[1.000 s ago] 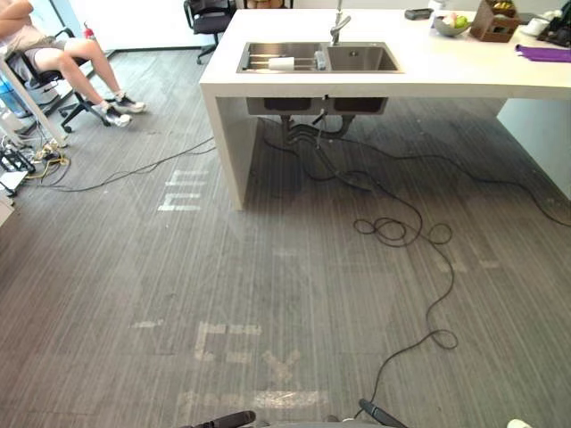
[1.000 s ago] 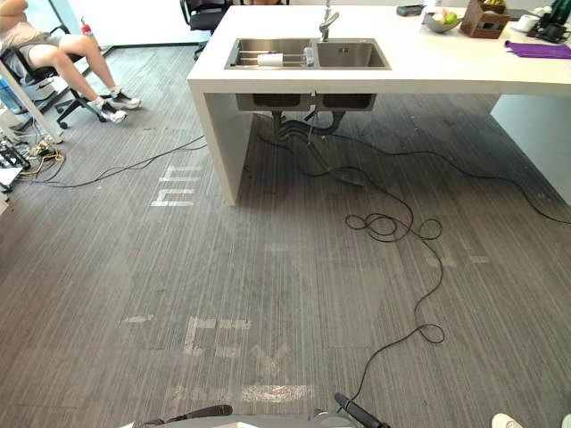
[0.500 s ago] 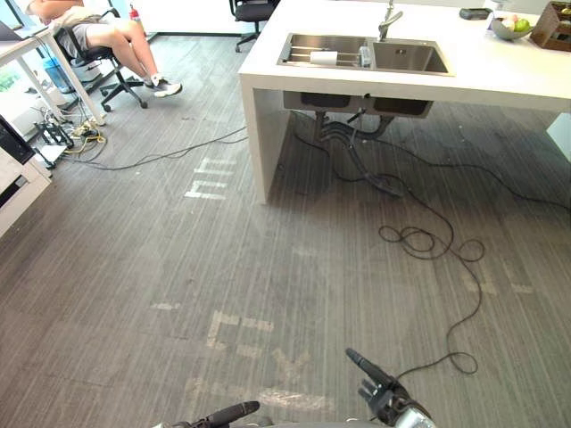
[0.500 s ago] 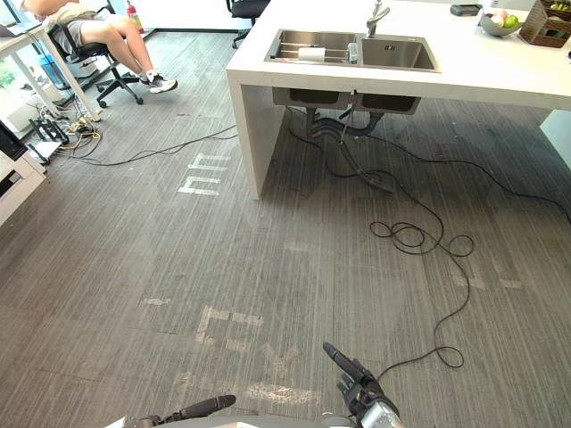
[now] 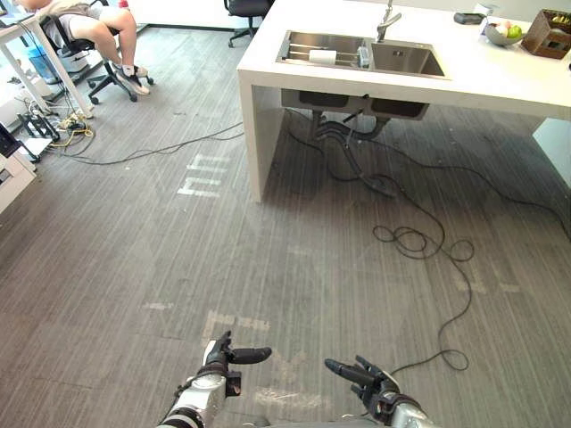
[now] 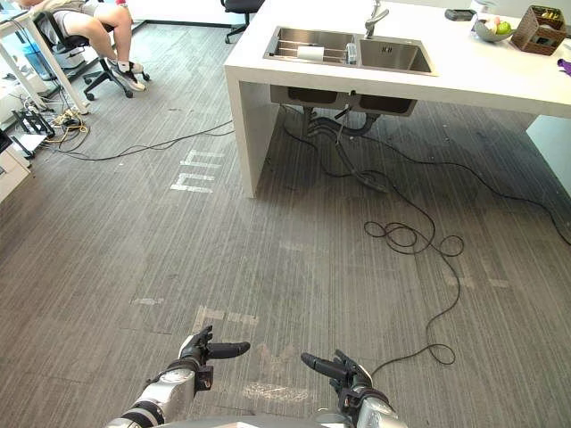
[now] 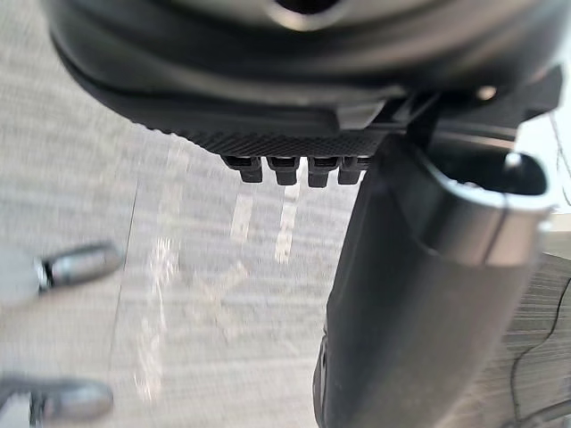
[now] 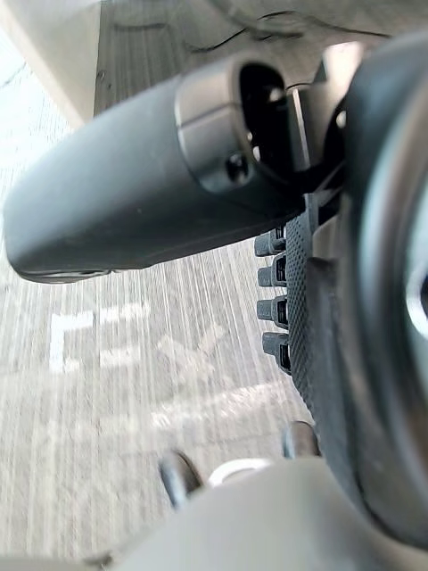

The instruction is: Walk over to the sink, pick up the cup, carry it to the dishwasher, place the cup inside the dishwasher, then close the dishwasher door

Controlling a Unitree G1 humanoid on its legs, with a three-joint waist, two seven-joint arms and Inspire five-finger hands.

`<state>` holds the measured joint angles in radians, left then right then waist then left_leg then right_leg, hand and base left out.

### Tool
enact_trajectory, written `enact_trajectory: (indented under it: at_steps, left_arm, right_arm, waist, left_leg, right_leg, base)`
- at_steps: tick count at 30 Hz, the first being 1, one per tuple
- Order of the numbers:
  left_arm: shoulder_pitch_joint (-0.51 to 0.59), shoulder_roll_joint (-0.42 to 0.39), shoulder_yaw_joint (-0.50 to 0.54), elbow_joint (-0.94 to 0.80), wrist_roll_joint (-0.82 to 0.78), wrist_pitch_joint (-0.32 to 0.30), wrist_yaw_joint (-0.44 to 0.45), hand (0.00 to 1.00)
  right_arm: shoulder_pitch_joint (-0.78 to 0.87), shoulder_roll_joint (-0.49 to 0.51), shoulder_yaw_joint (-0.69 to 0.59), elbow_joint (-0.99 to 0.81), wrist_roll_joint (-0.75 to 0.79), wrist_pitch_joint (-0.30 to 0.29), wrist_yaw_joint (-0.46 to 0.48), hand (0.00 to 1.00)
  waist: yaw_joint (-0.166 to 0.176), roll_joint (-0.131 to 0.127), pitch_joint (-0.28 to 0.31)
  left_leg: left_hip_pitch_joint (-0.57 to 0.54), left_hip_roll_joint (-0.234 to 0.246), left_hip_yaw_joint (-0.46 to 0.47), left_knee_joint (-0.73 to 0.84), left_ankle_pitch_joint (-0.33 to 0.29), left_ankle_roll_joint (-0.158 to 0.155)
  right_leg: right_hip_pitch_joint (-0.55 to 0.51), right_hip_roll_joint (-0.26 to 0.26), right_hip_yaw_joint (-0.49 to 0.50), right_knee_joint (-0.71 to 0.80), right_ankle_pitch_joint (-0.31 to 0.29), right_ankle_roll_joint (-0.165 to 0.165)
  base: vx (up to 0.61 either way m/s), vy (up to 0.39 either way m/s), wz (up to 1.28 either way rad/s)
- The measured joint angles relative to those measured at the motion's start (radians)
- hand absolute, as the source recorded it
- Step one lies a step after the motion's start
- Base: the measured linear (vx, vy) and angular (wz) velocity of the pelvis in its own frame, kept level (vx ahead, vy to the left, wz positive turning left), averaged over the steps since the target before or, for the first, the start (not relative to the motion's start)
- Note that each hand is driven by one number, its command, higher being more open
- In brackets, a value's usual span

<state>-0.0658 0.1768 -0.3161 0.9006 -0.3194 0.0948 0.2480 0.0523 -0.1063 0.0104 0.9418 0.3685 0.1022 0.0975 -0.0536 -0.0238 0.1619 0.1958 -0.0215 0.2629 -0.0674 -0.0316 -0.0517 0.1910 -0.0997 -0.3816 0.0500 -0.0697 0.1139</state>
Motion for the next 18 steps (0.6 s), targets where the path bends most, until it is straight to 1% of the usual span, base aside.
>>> enact_trajectory:
  at_steps: [4, 7, 9, 11, 13, 15, 16, 17, 18]
  left_arm:
    - [0.043, 0.004, 0.016, -0.001, 0.01, 0.004, 0.01, 1.0]
    - [0.086, 0.004, 0.054, -0.001, 0.026, 0.01, -0.008, 1.0]
    - [0.113, 0.006, 0.059, 0.001, 0.026, 0.01, -0.015, 1.0]
    - [0.147, 0.004, 0.09, 0.014, 0.025, 0.006, -0.026, 1.0]
    - [0.152, -0.003, 0.12, 0.037, 0.014, -0.012, -0.03, 1.0]
    - [0.155, -0.004, 0.133, 0.056, 0.001, -0.044, -0.032, 1.0]
    - [0.158, -0.005, 0.134, 0.061, -0.002, -0.059, -0.034, 1.0]
    - [0.158, -0.005, 0.137, 0.071, -0.004, -0.077, -0.04, 1.0]
    - [0.157, -0.006, 0.14, 0.075, -0.005, -0.085, -0.046, 1.0]
  right_arm:
    - [0.004, -0.013, 0.026, -0.002, -0.037, 0.031, -0.01, 1.0]
    - [0.008, -0.016, 0.038, -0.005, -0.059, 0.055, -0.014, 1.0]
    - [0.009, -0.016, 0.037, -0.001, -0.059, 0.058, -0.017, 1.0]
    - [0.01, -0.016, 0.037, 0.009, -0.056, 0.05, -0.018, 1.0]
    - [0.009, -0.018, 0.036, 0.021, -0.042, 0.046, -0.018, 1.0]
    - [0.008, -0.022, 0.033, 0.03, -0.002, 0.044, -0.018, 1.0]
    - [0.008, -0.024, 0.032, 0.033, 0.014, 0.04, -0.018, 1.0]
    - [0.011, -0.024, 0.02, 0.034, 0.047, 0.034, -0.018, 1.0]
    - [0.014, -0.024, 0.012, 0.034, 0.069, 0.03, -0.018, 1.0]
  waist:
    - [0.006, -0.003, -0.003]
    - [0.011, -0.01, -0.01]
    - [0.012, -0.012, -0.013]
    - [0.012, -0.012, -0.014]
    - [0.014, -0.012, -0.014]
    - [0.014, -0.012, -0.017]
    - [0.014, -0.014, -0.021]
    - [0.013, -0.02, -0.024]
    - [0.014, -0.022, -0.025]
  left_leg:
    - [0.003, 0.0, 0.022, 0.0, 0.0, 0.0]
    - [0.001, -0.001, 0.037, 0.0, 0.001, 0.003]
    - [0.0, 0.0, 0.047, 0.0, 0.005, 0.007]
    - [0.002, 0.003, 0.06, -0.002, 0.009, 0.014]
    - [-0.001, 0.007, 0.098, -0.005, 0.012, 0.02]
    - [-0.004, 0.01, 0.12, -0.006, 0.014, 0.041]
    - [-0.012, 0.011, 0.134, 0.0, 0.008, 0.06]
    - [-0.021, 0.01, 0.144, 0.008, -0.001, 0.08]
    - [-0.022, 0.009, 0.15, 0.01, -0.008, 0.09]
  right_leg:
    - [-0.003, 0.0, 0.016, 0.0, -0.001, -0.007]
    - [-0.013, 0.0, 0.025, 0.002, -0.008, -0.02]
    - [-0.019, 0.0, 0.029, 0.008, -0.012, -0.027]
    - [-0.033, 0.001, 0.039, 0.027, -0.019, -0.037]
    - [-0.047, 0.001, 0.046, 0.042, -0.022, -0.043]
    - [-0.074, -0.002, 0.057, 0.077, -0.033, -0.051]
    - [-0.097, -0.008, 0.061, 0.116, -0.049, -0.054]
    - [-0.137, -0.028, 0.059, 0.192, -0.076, -0.045]
    - [-0.162, -0.041, 0.052, 0.242, -0.086, -0.039]
  base:
    - [-0.04, -0.014, -0.13]
    - [-0.05, -0.022, -0.14]
    - [-0.05, -0.019, -0.1]
    - [-0.07, -0.013, -0.13]
    - [-0.09, 0.004, -0.12]
    - [-0.1, 0.013, -0.23]
    - [-0.1, 0.013, -0.27]
    - [-0.08, 0.01, -0.27]
    - [-0.08, 0.006, -0.29]
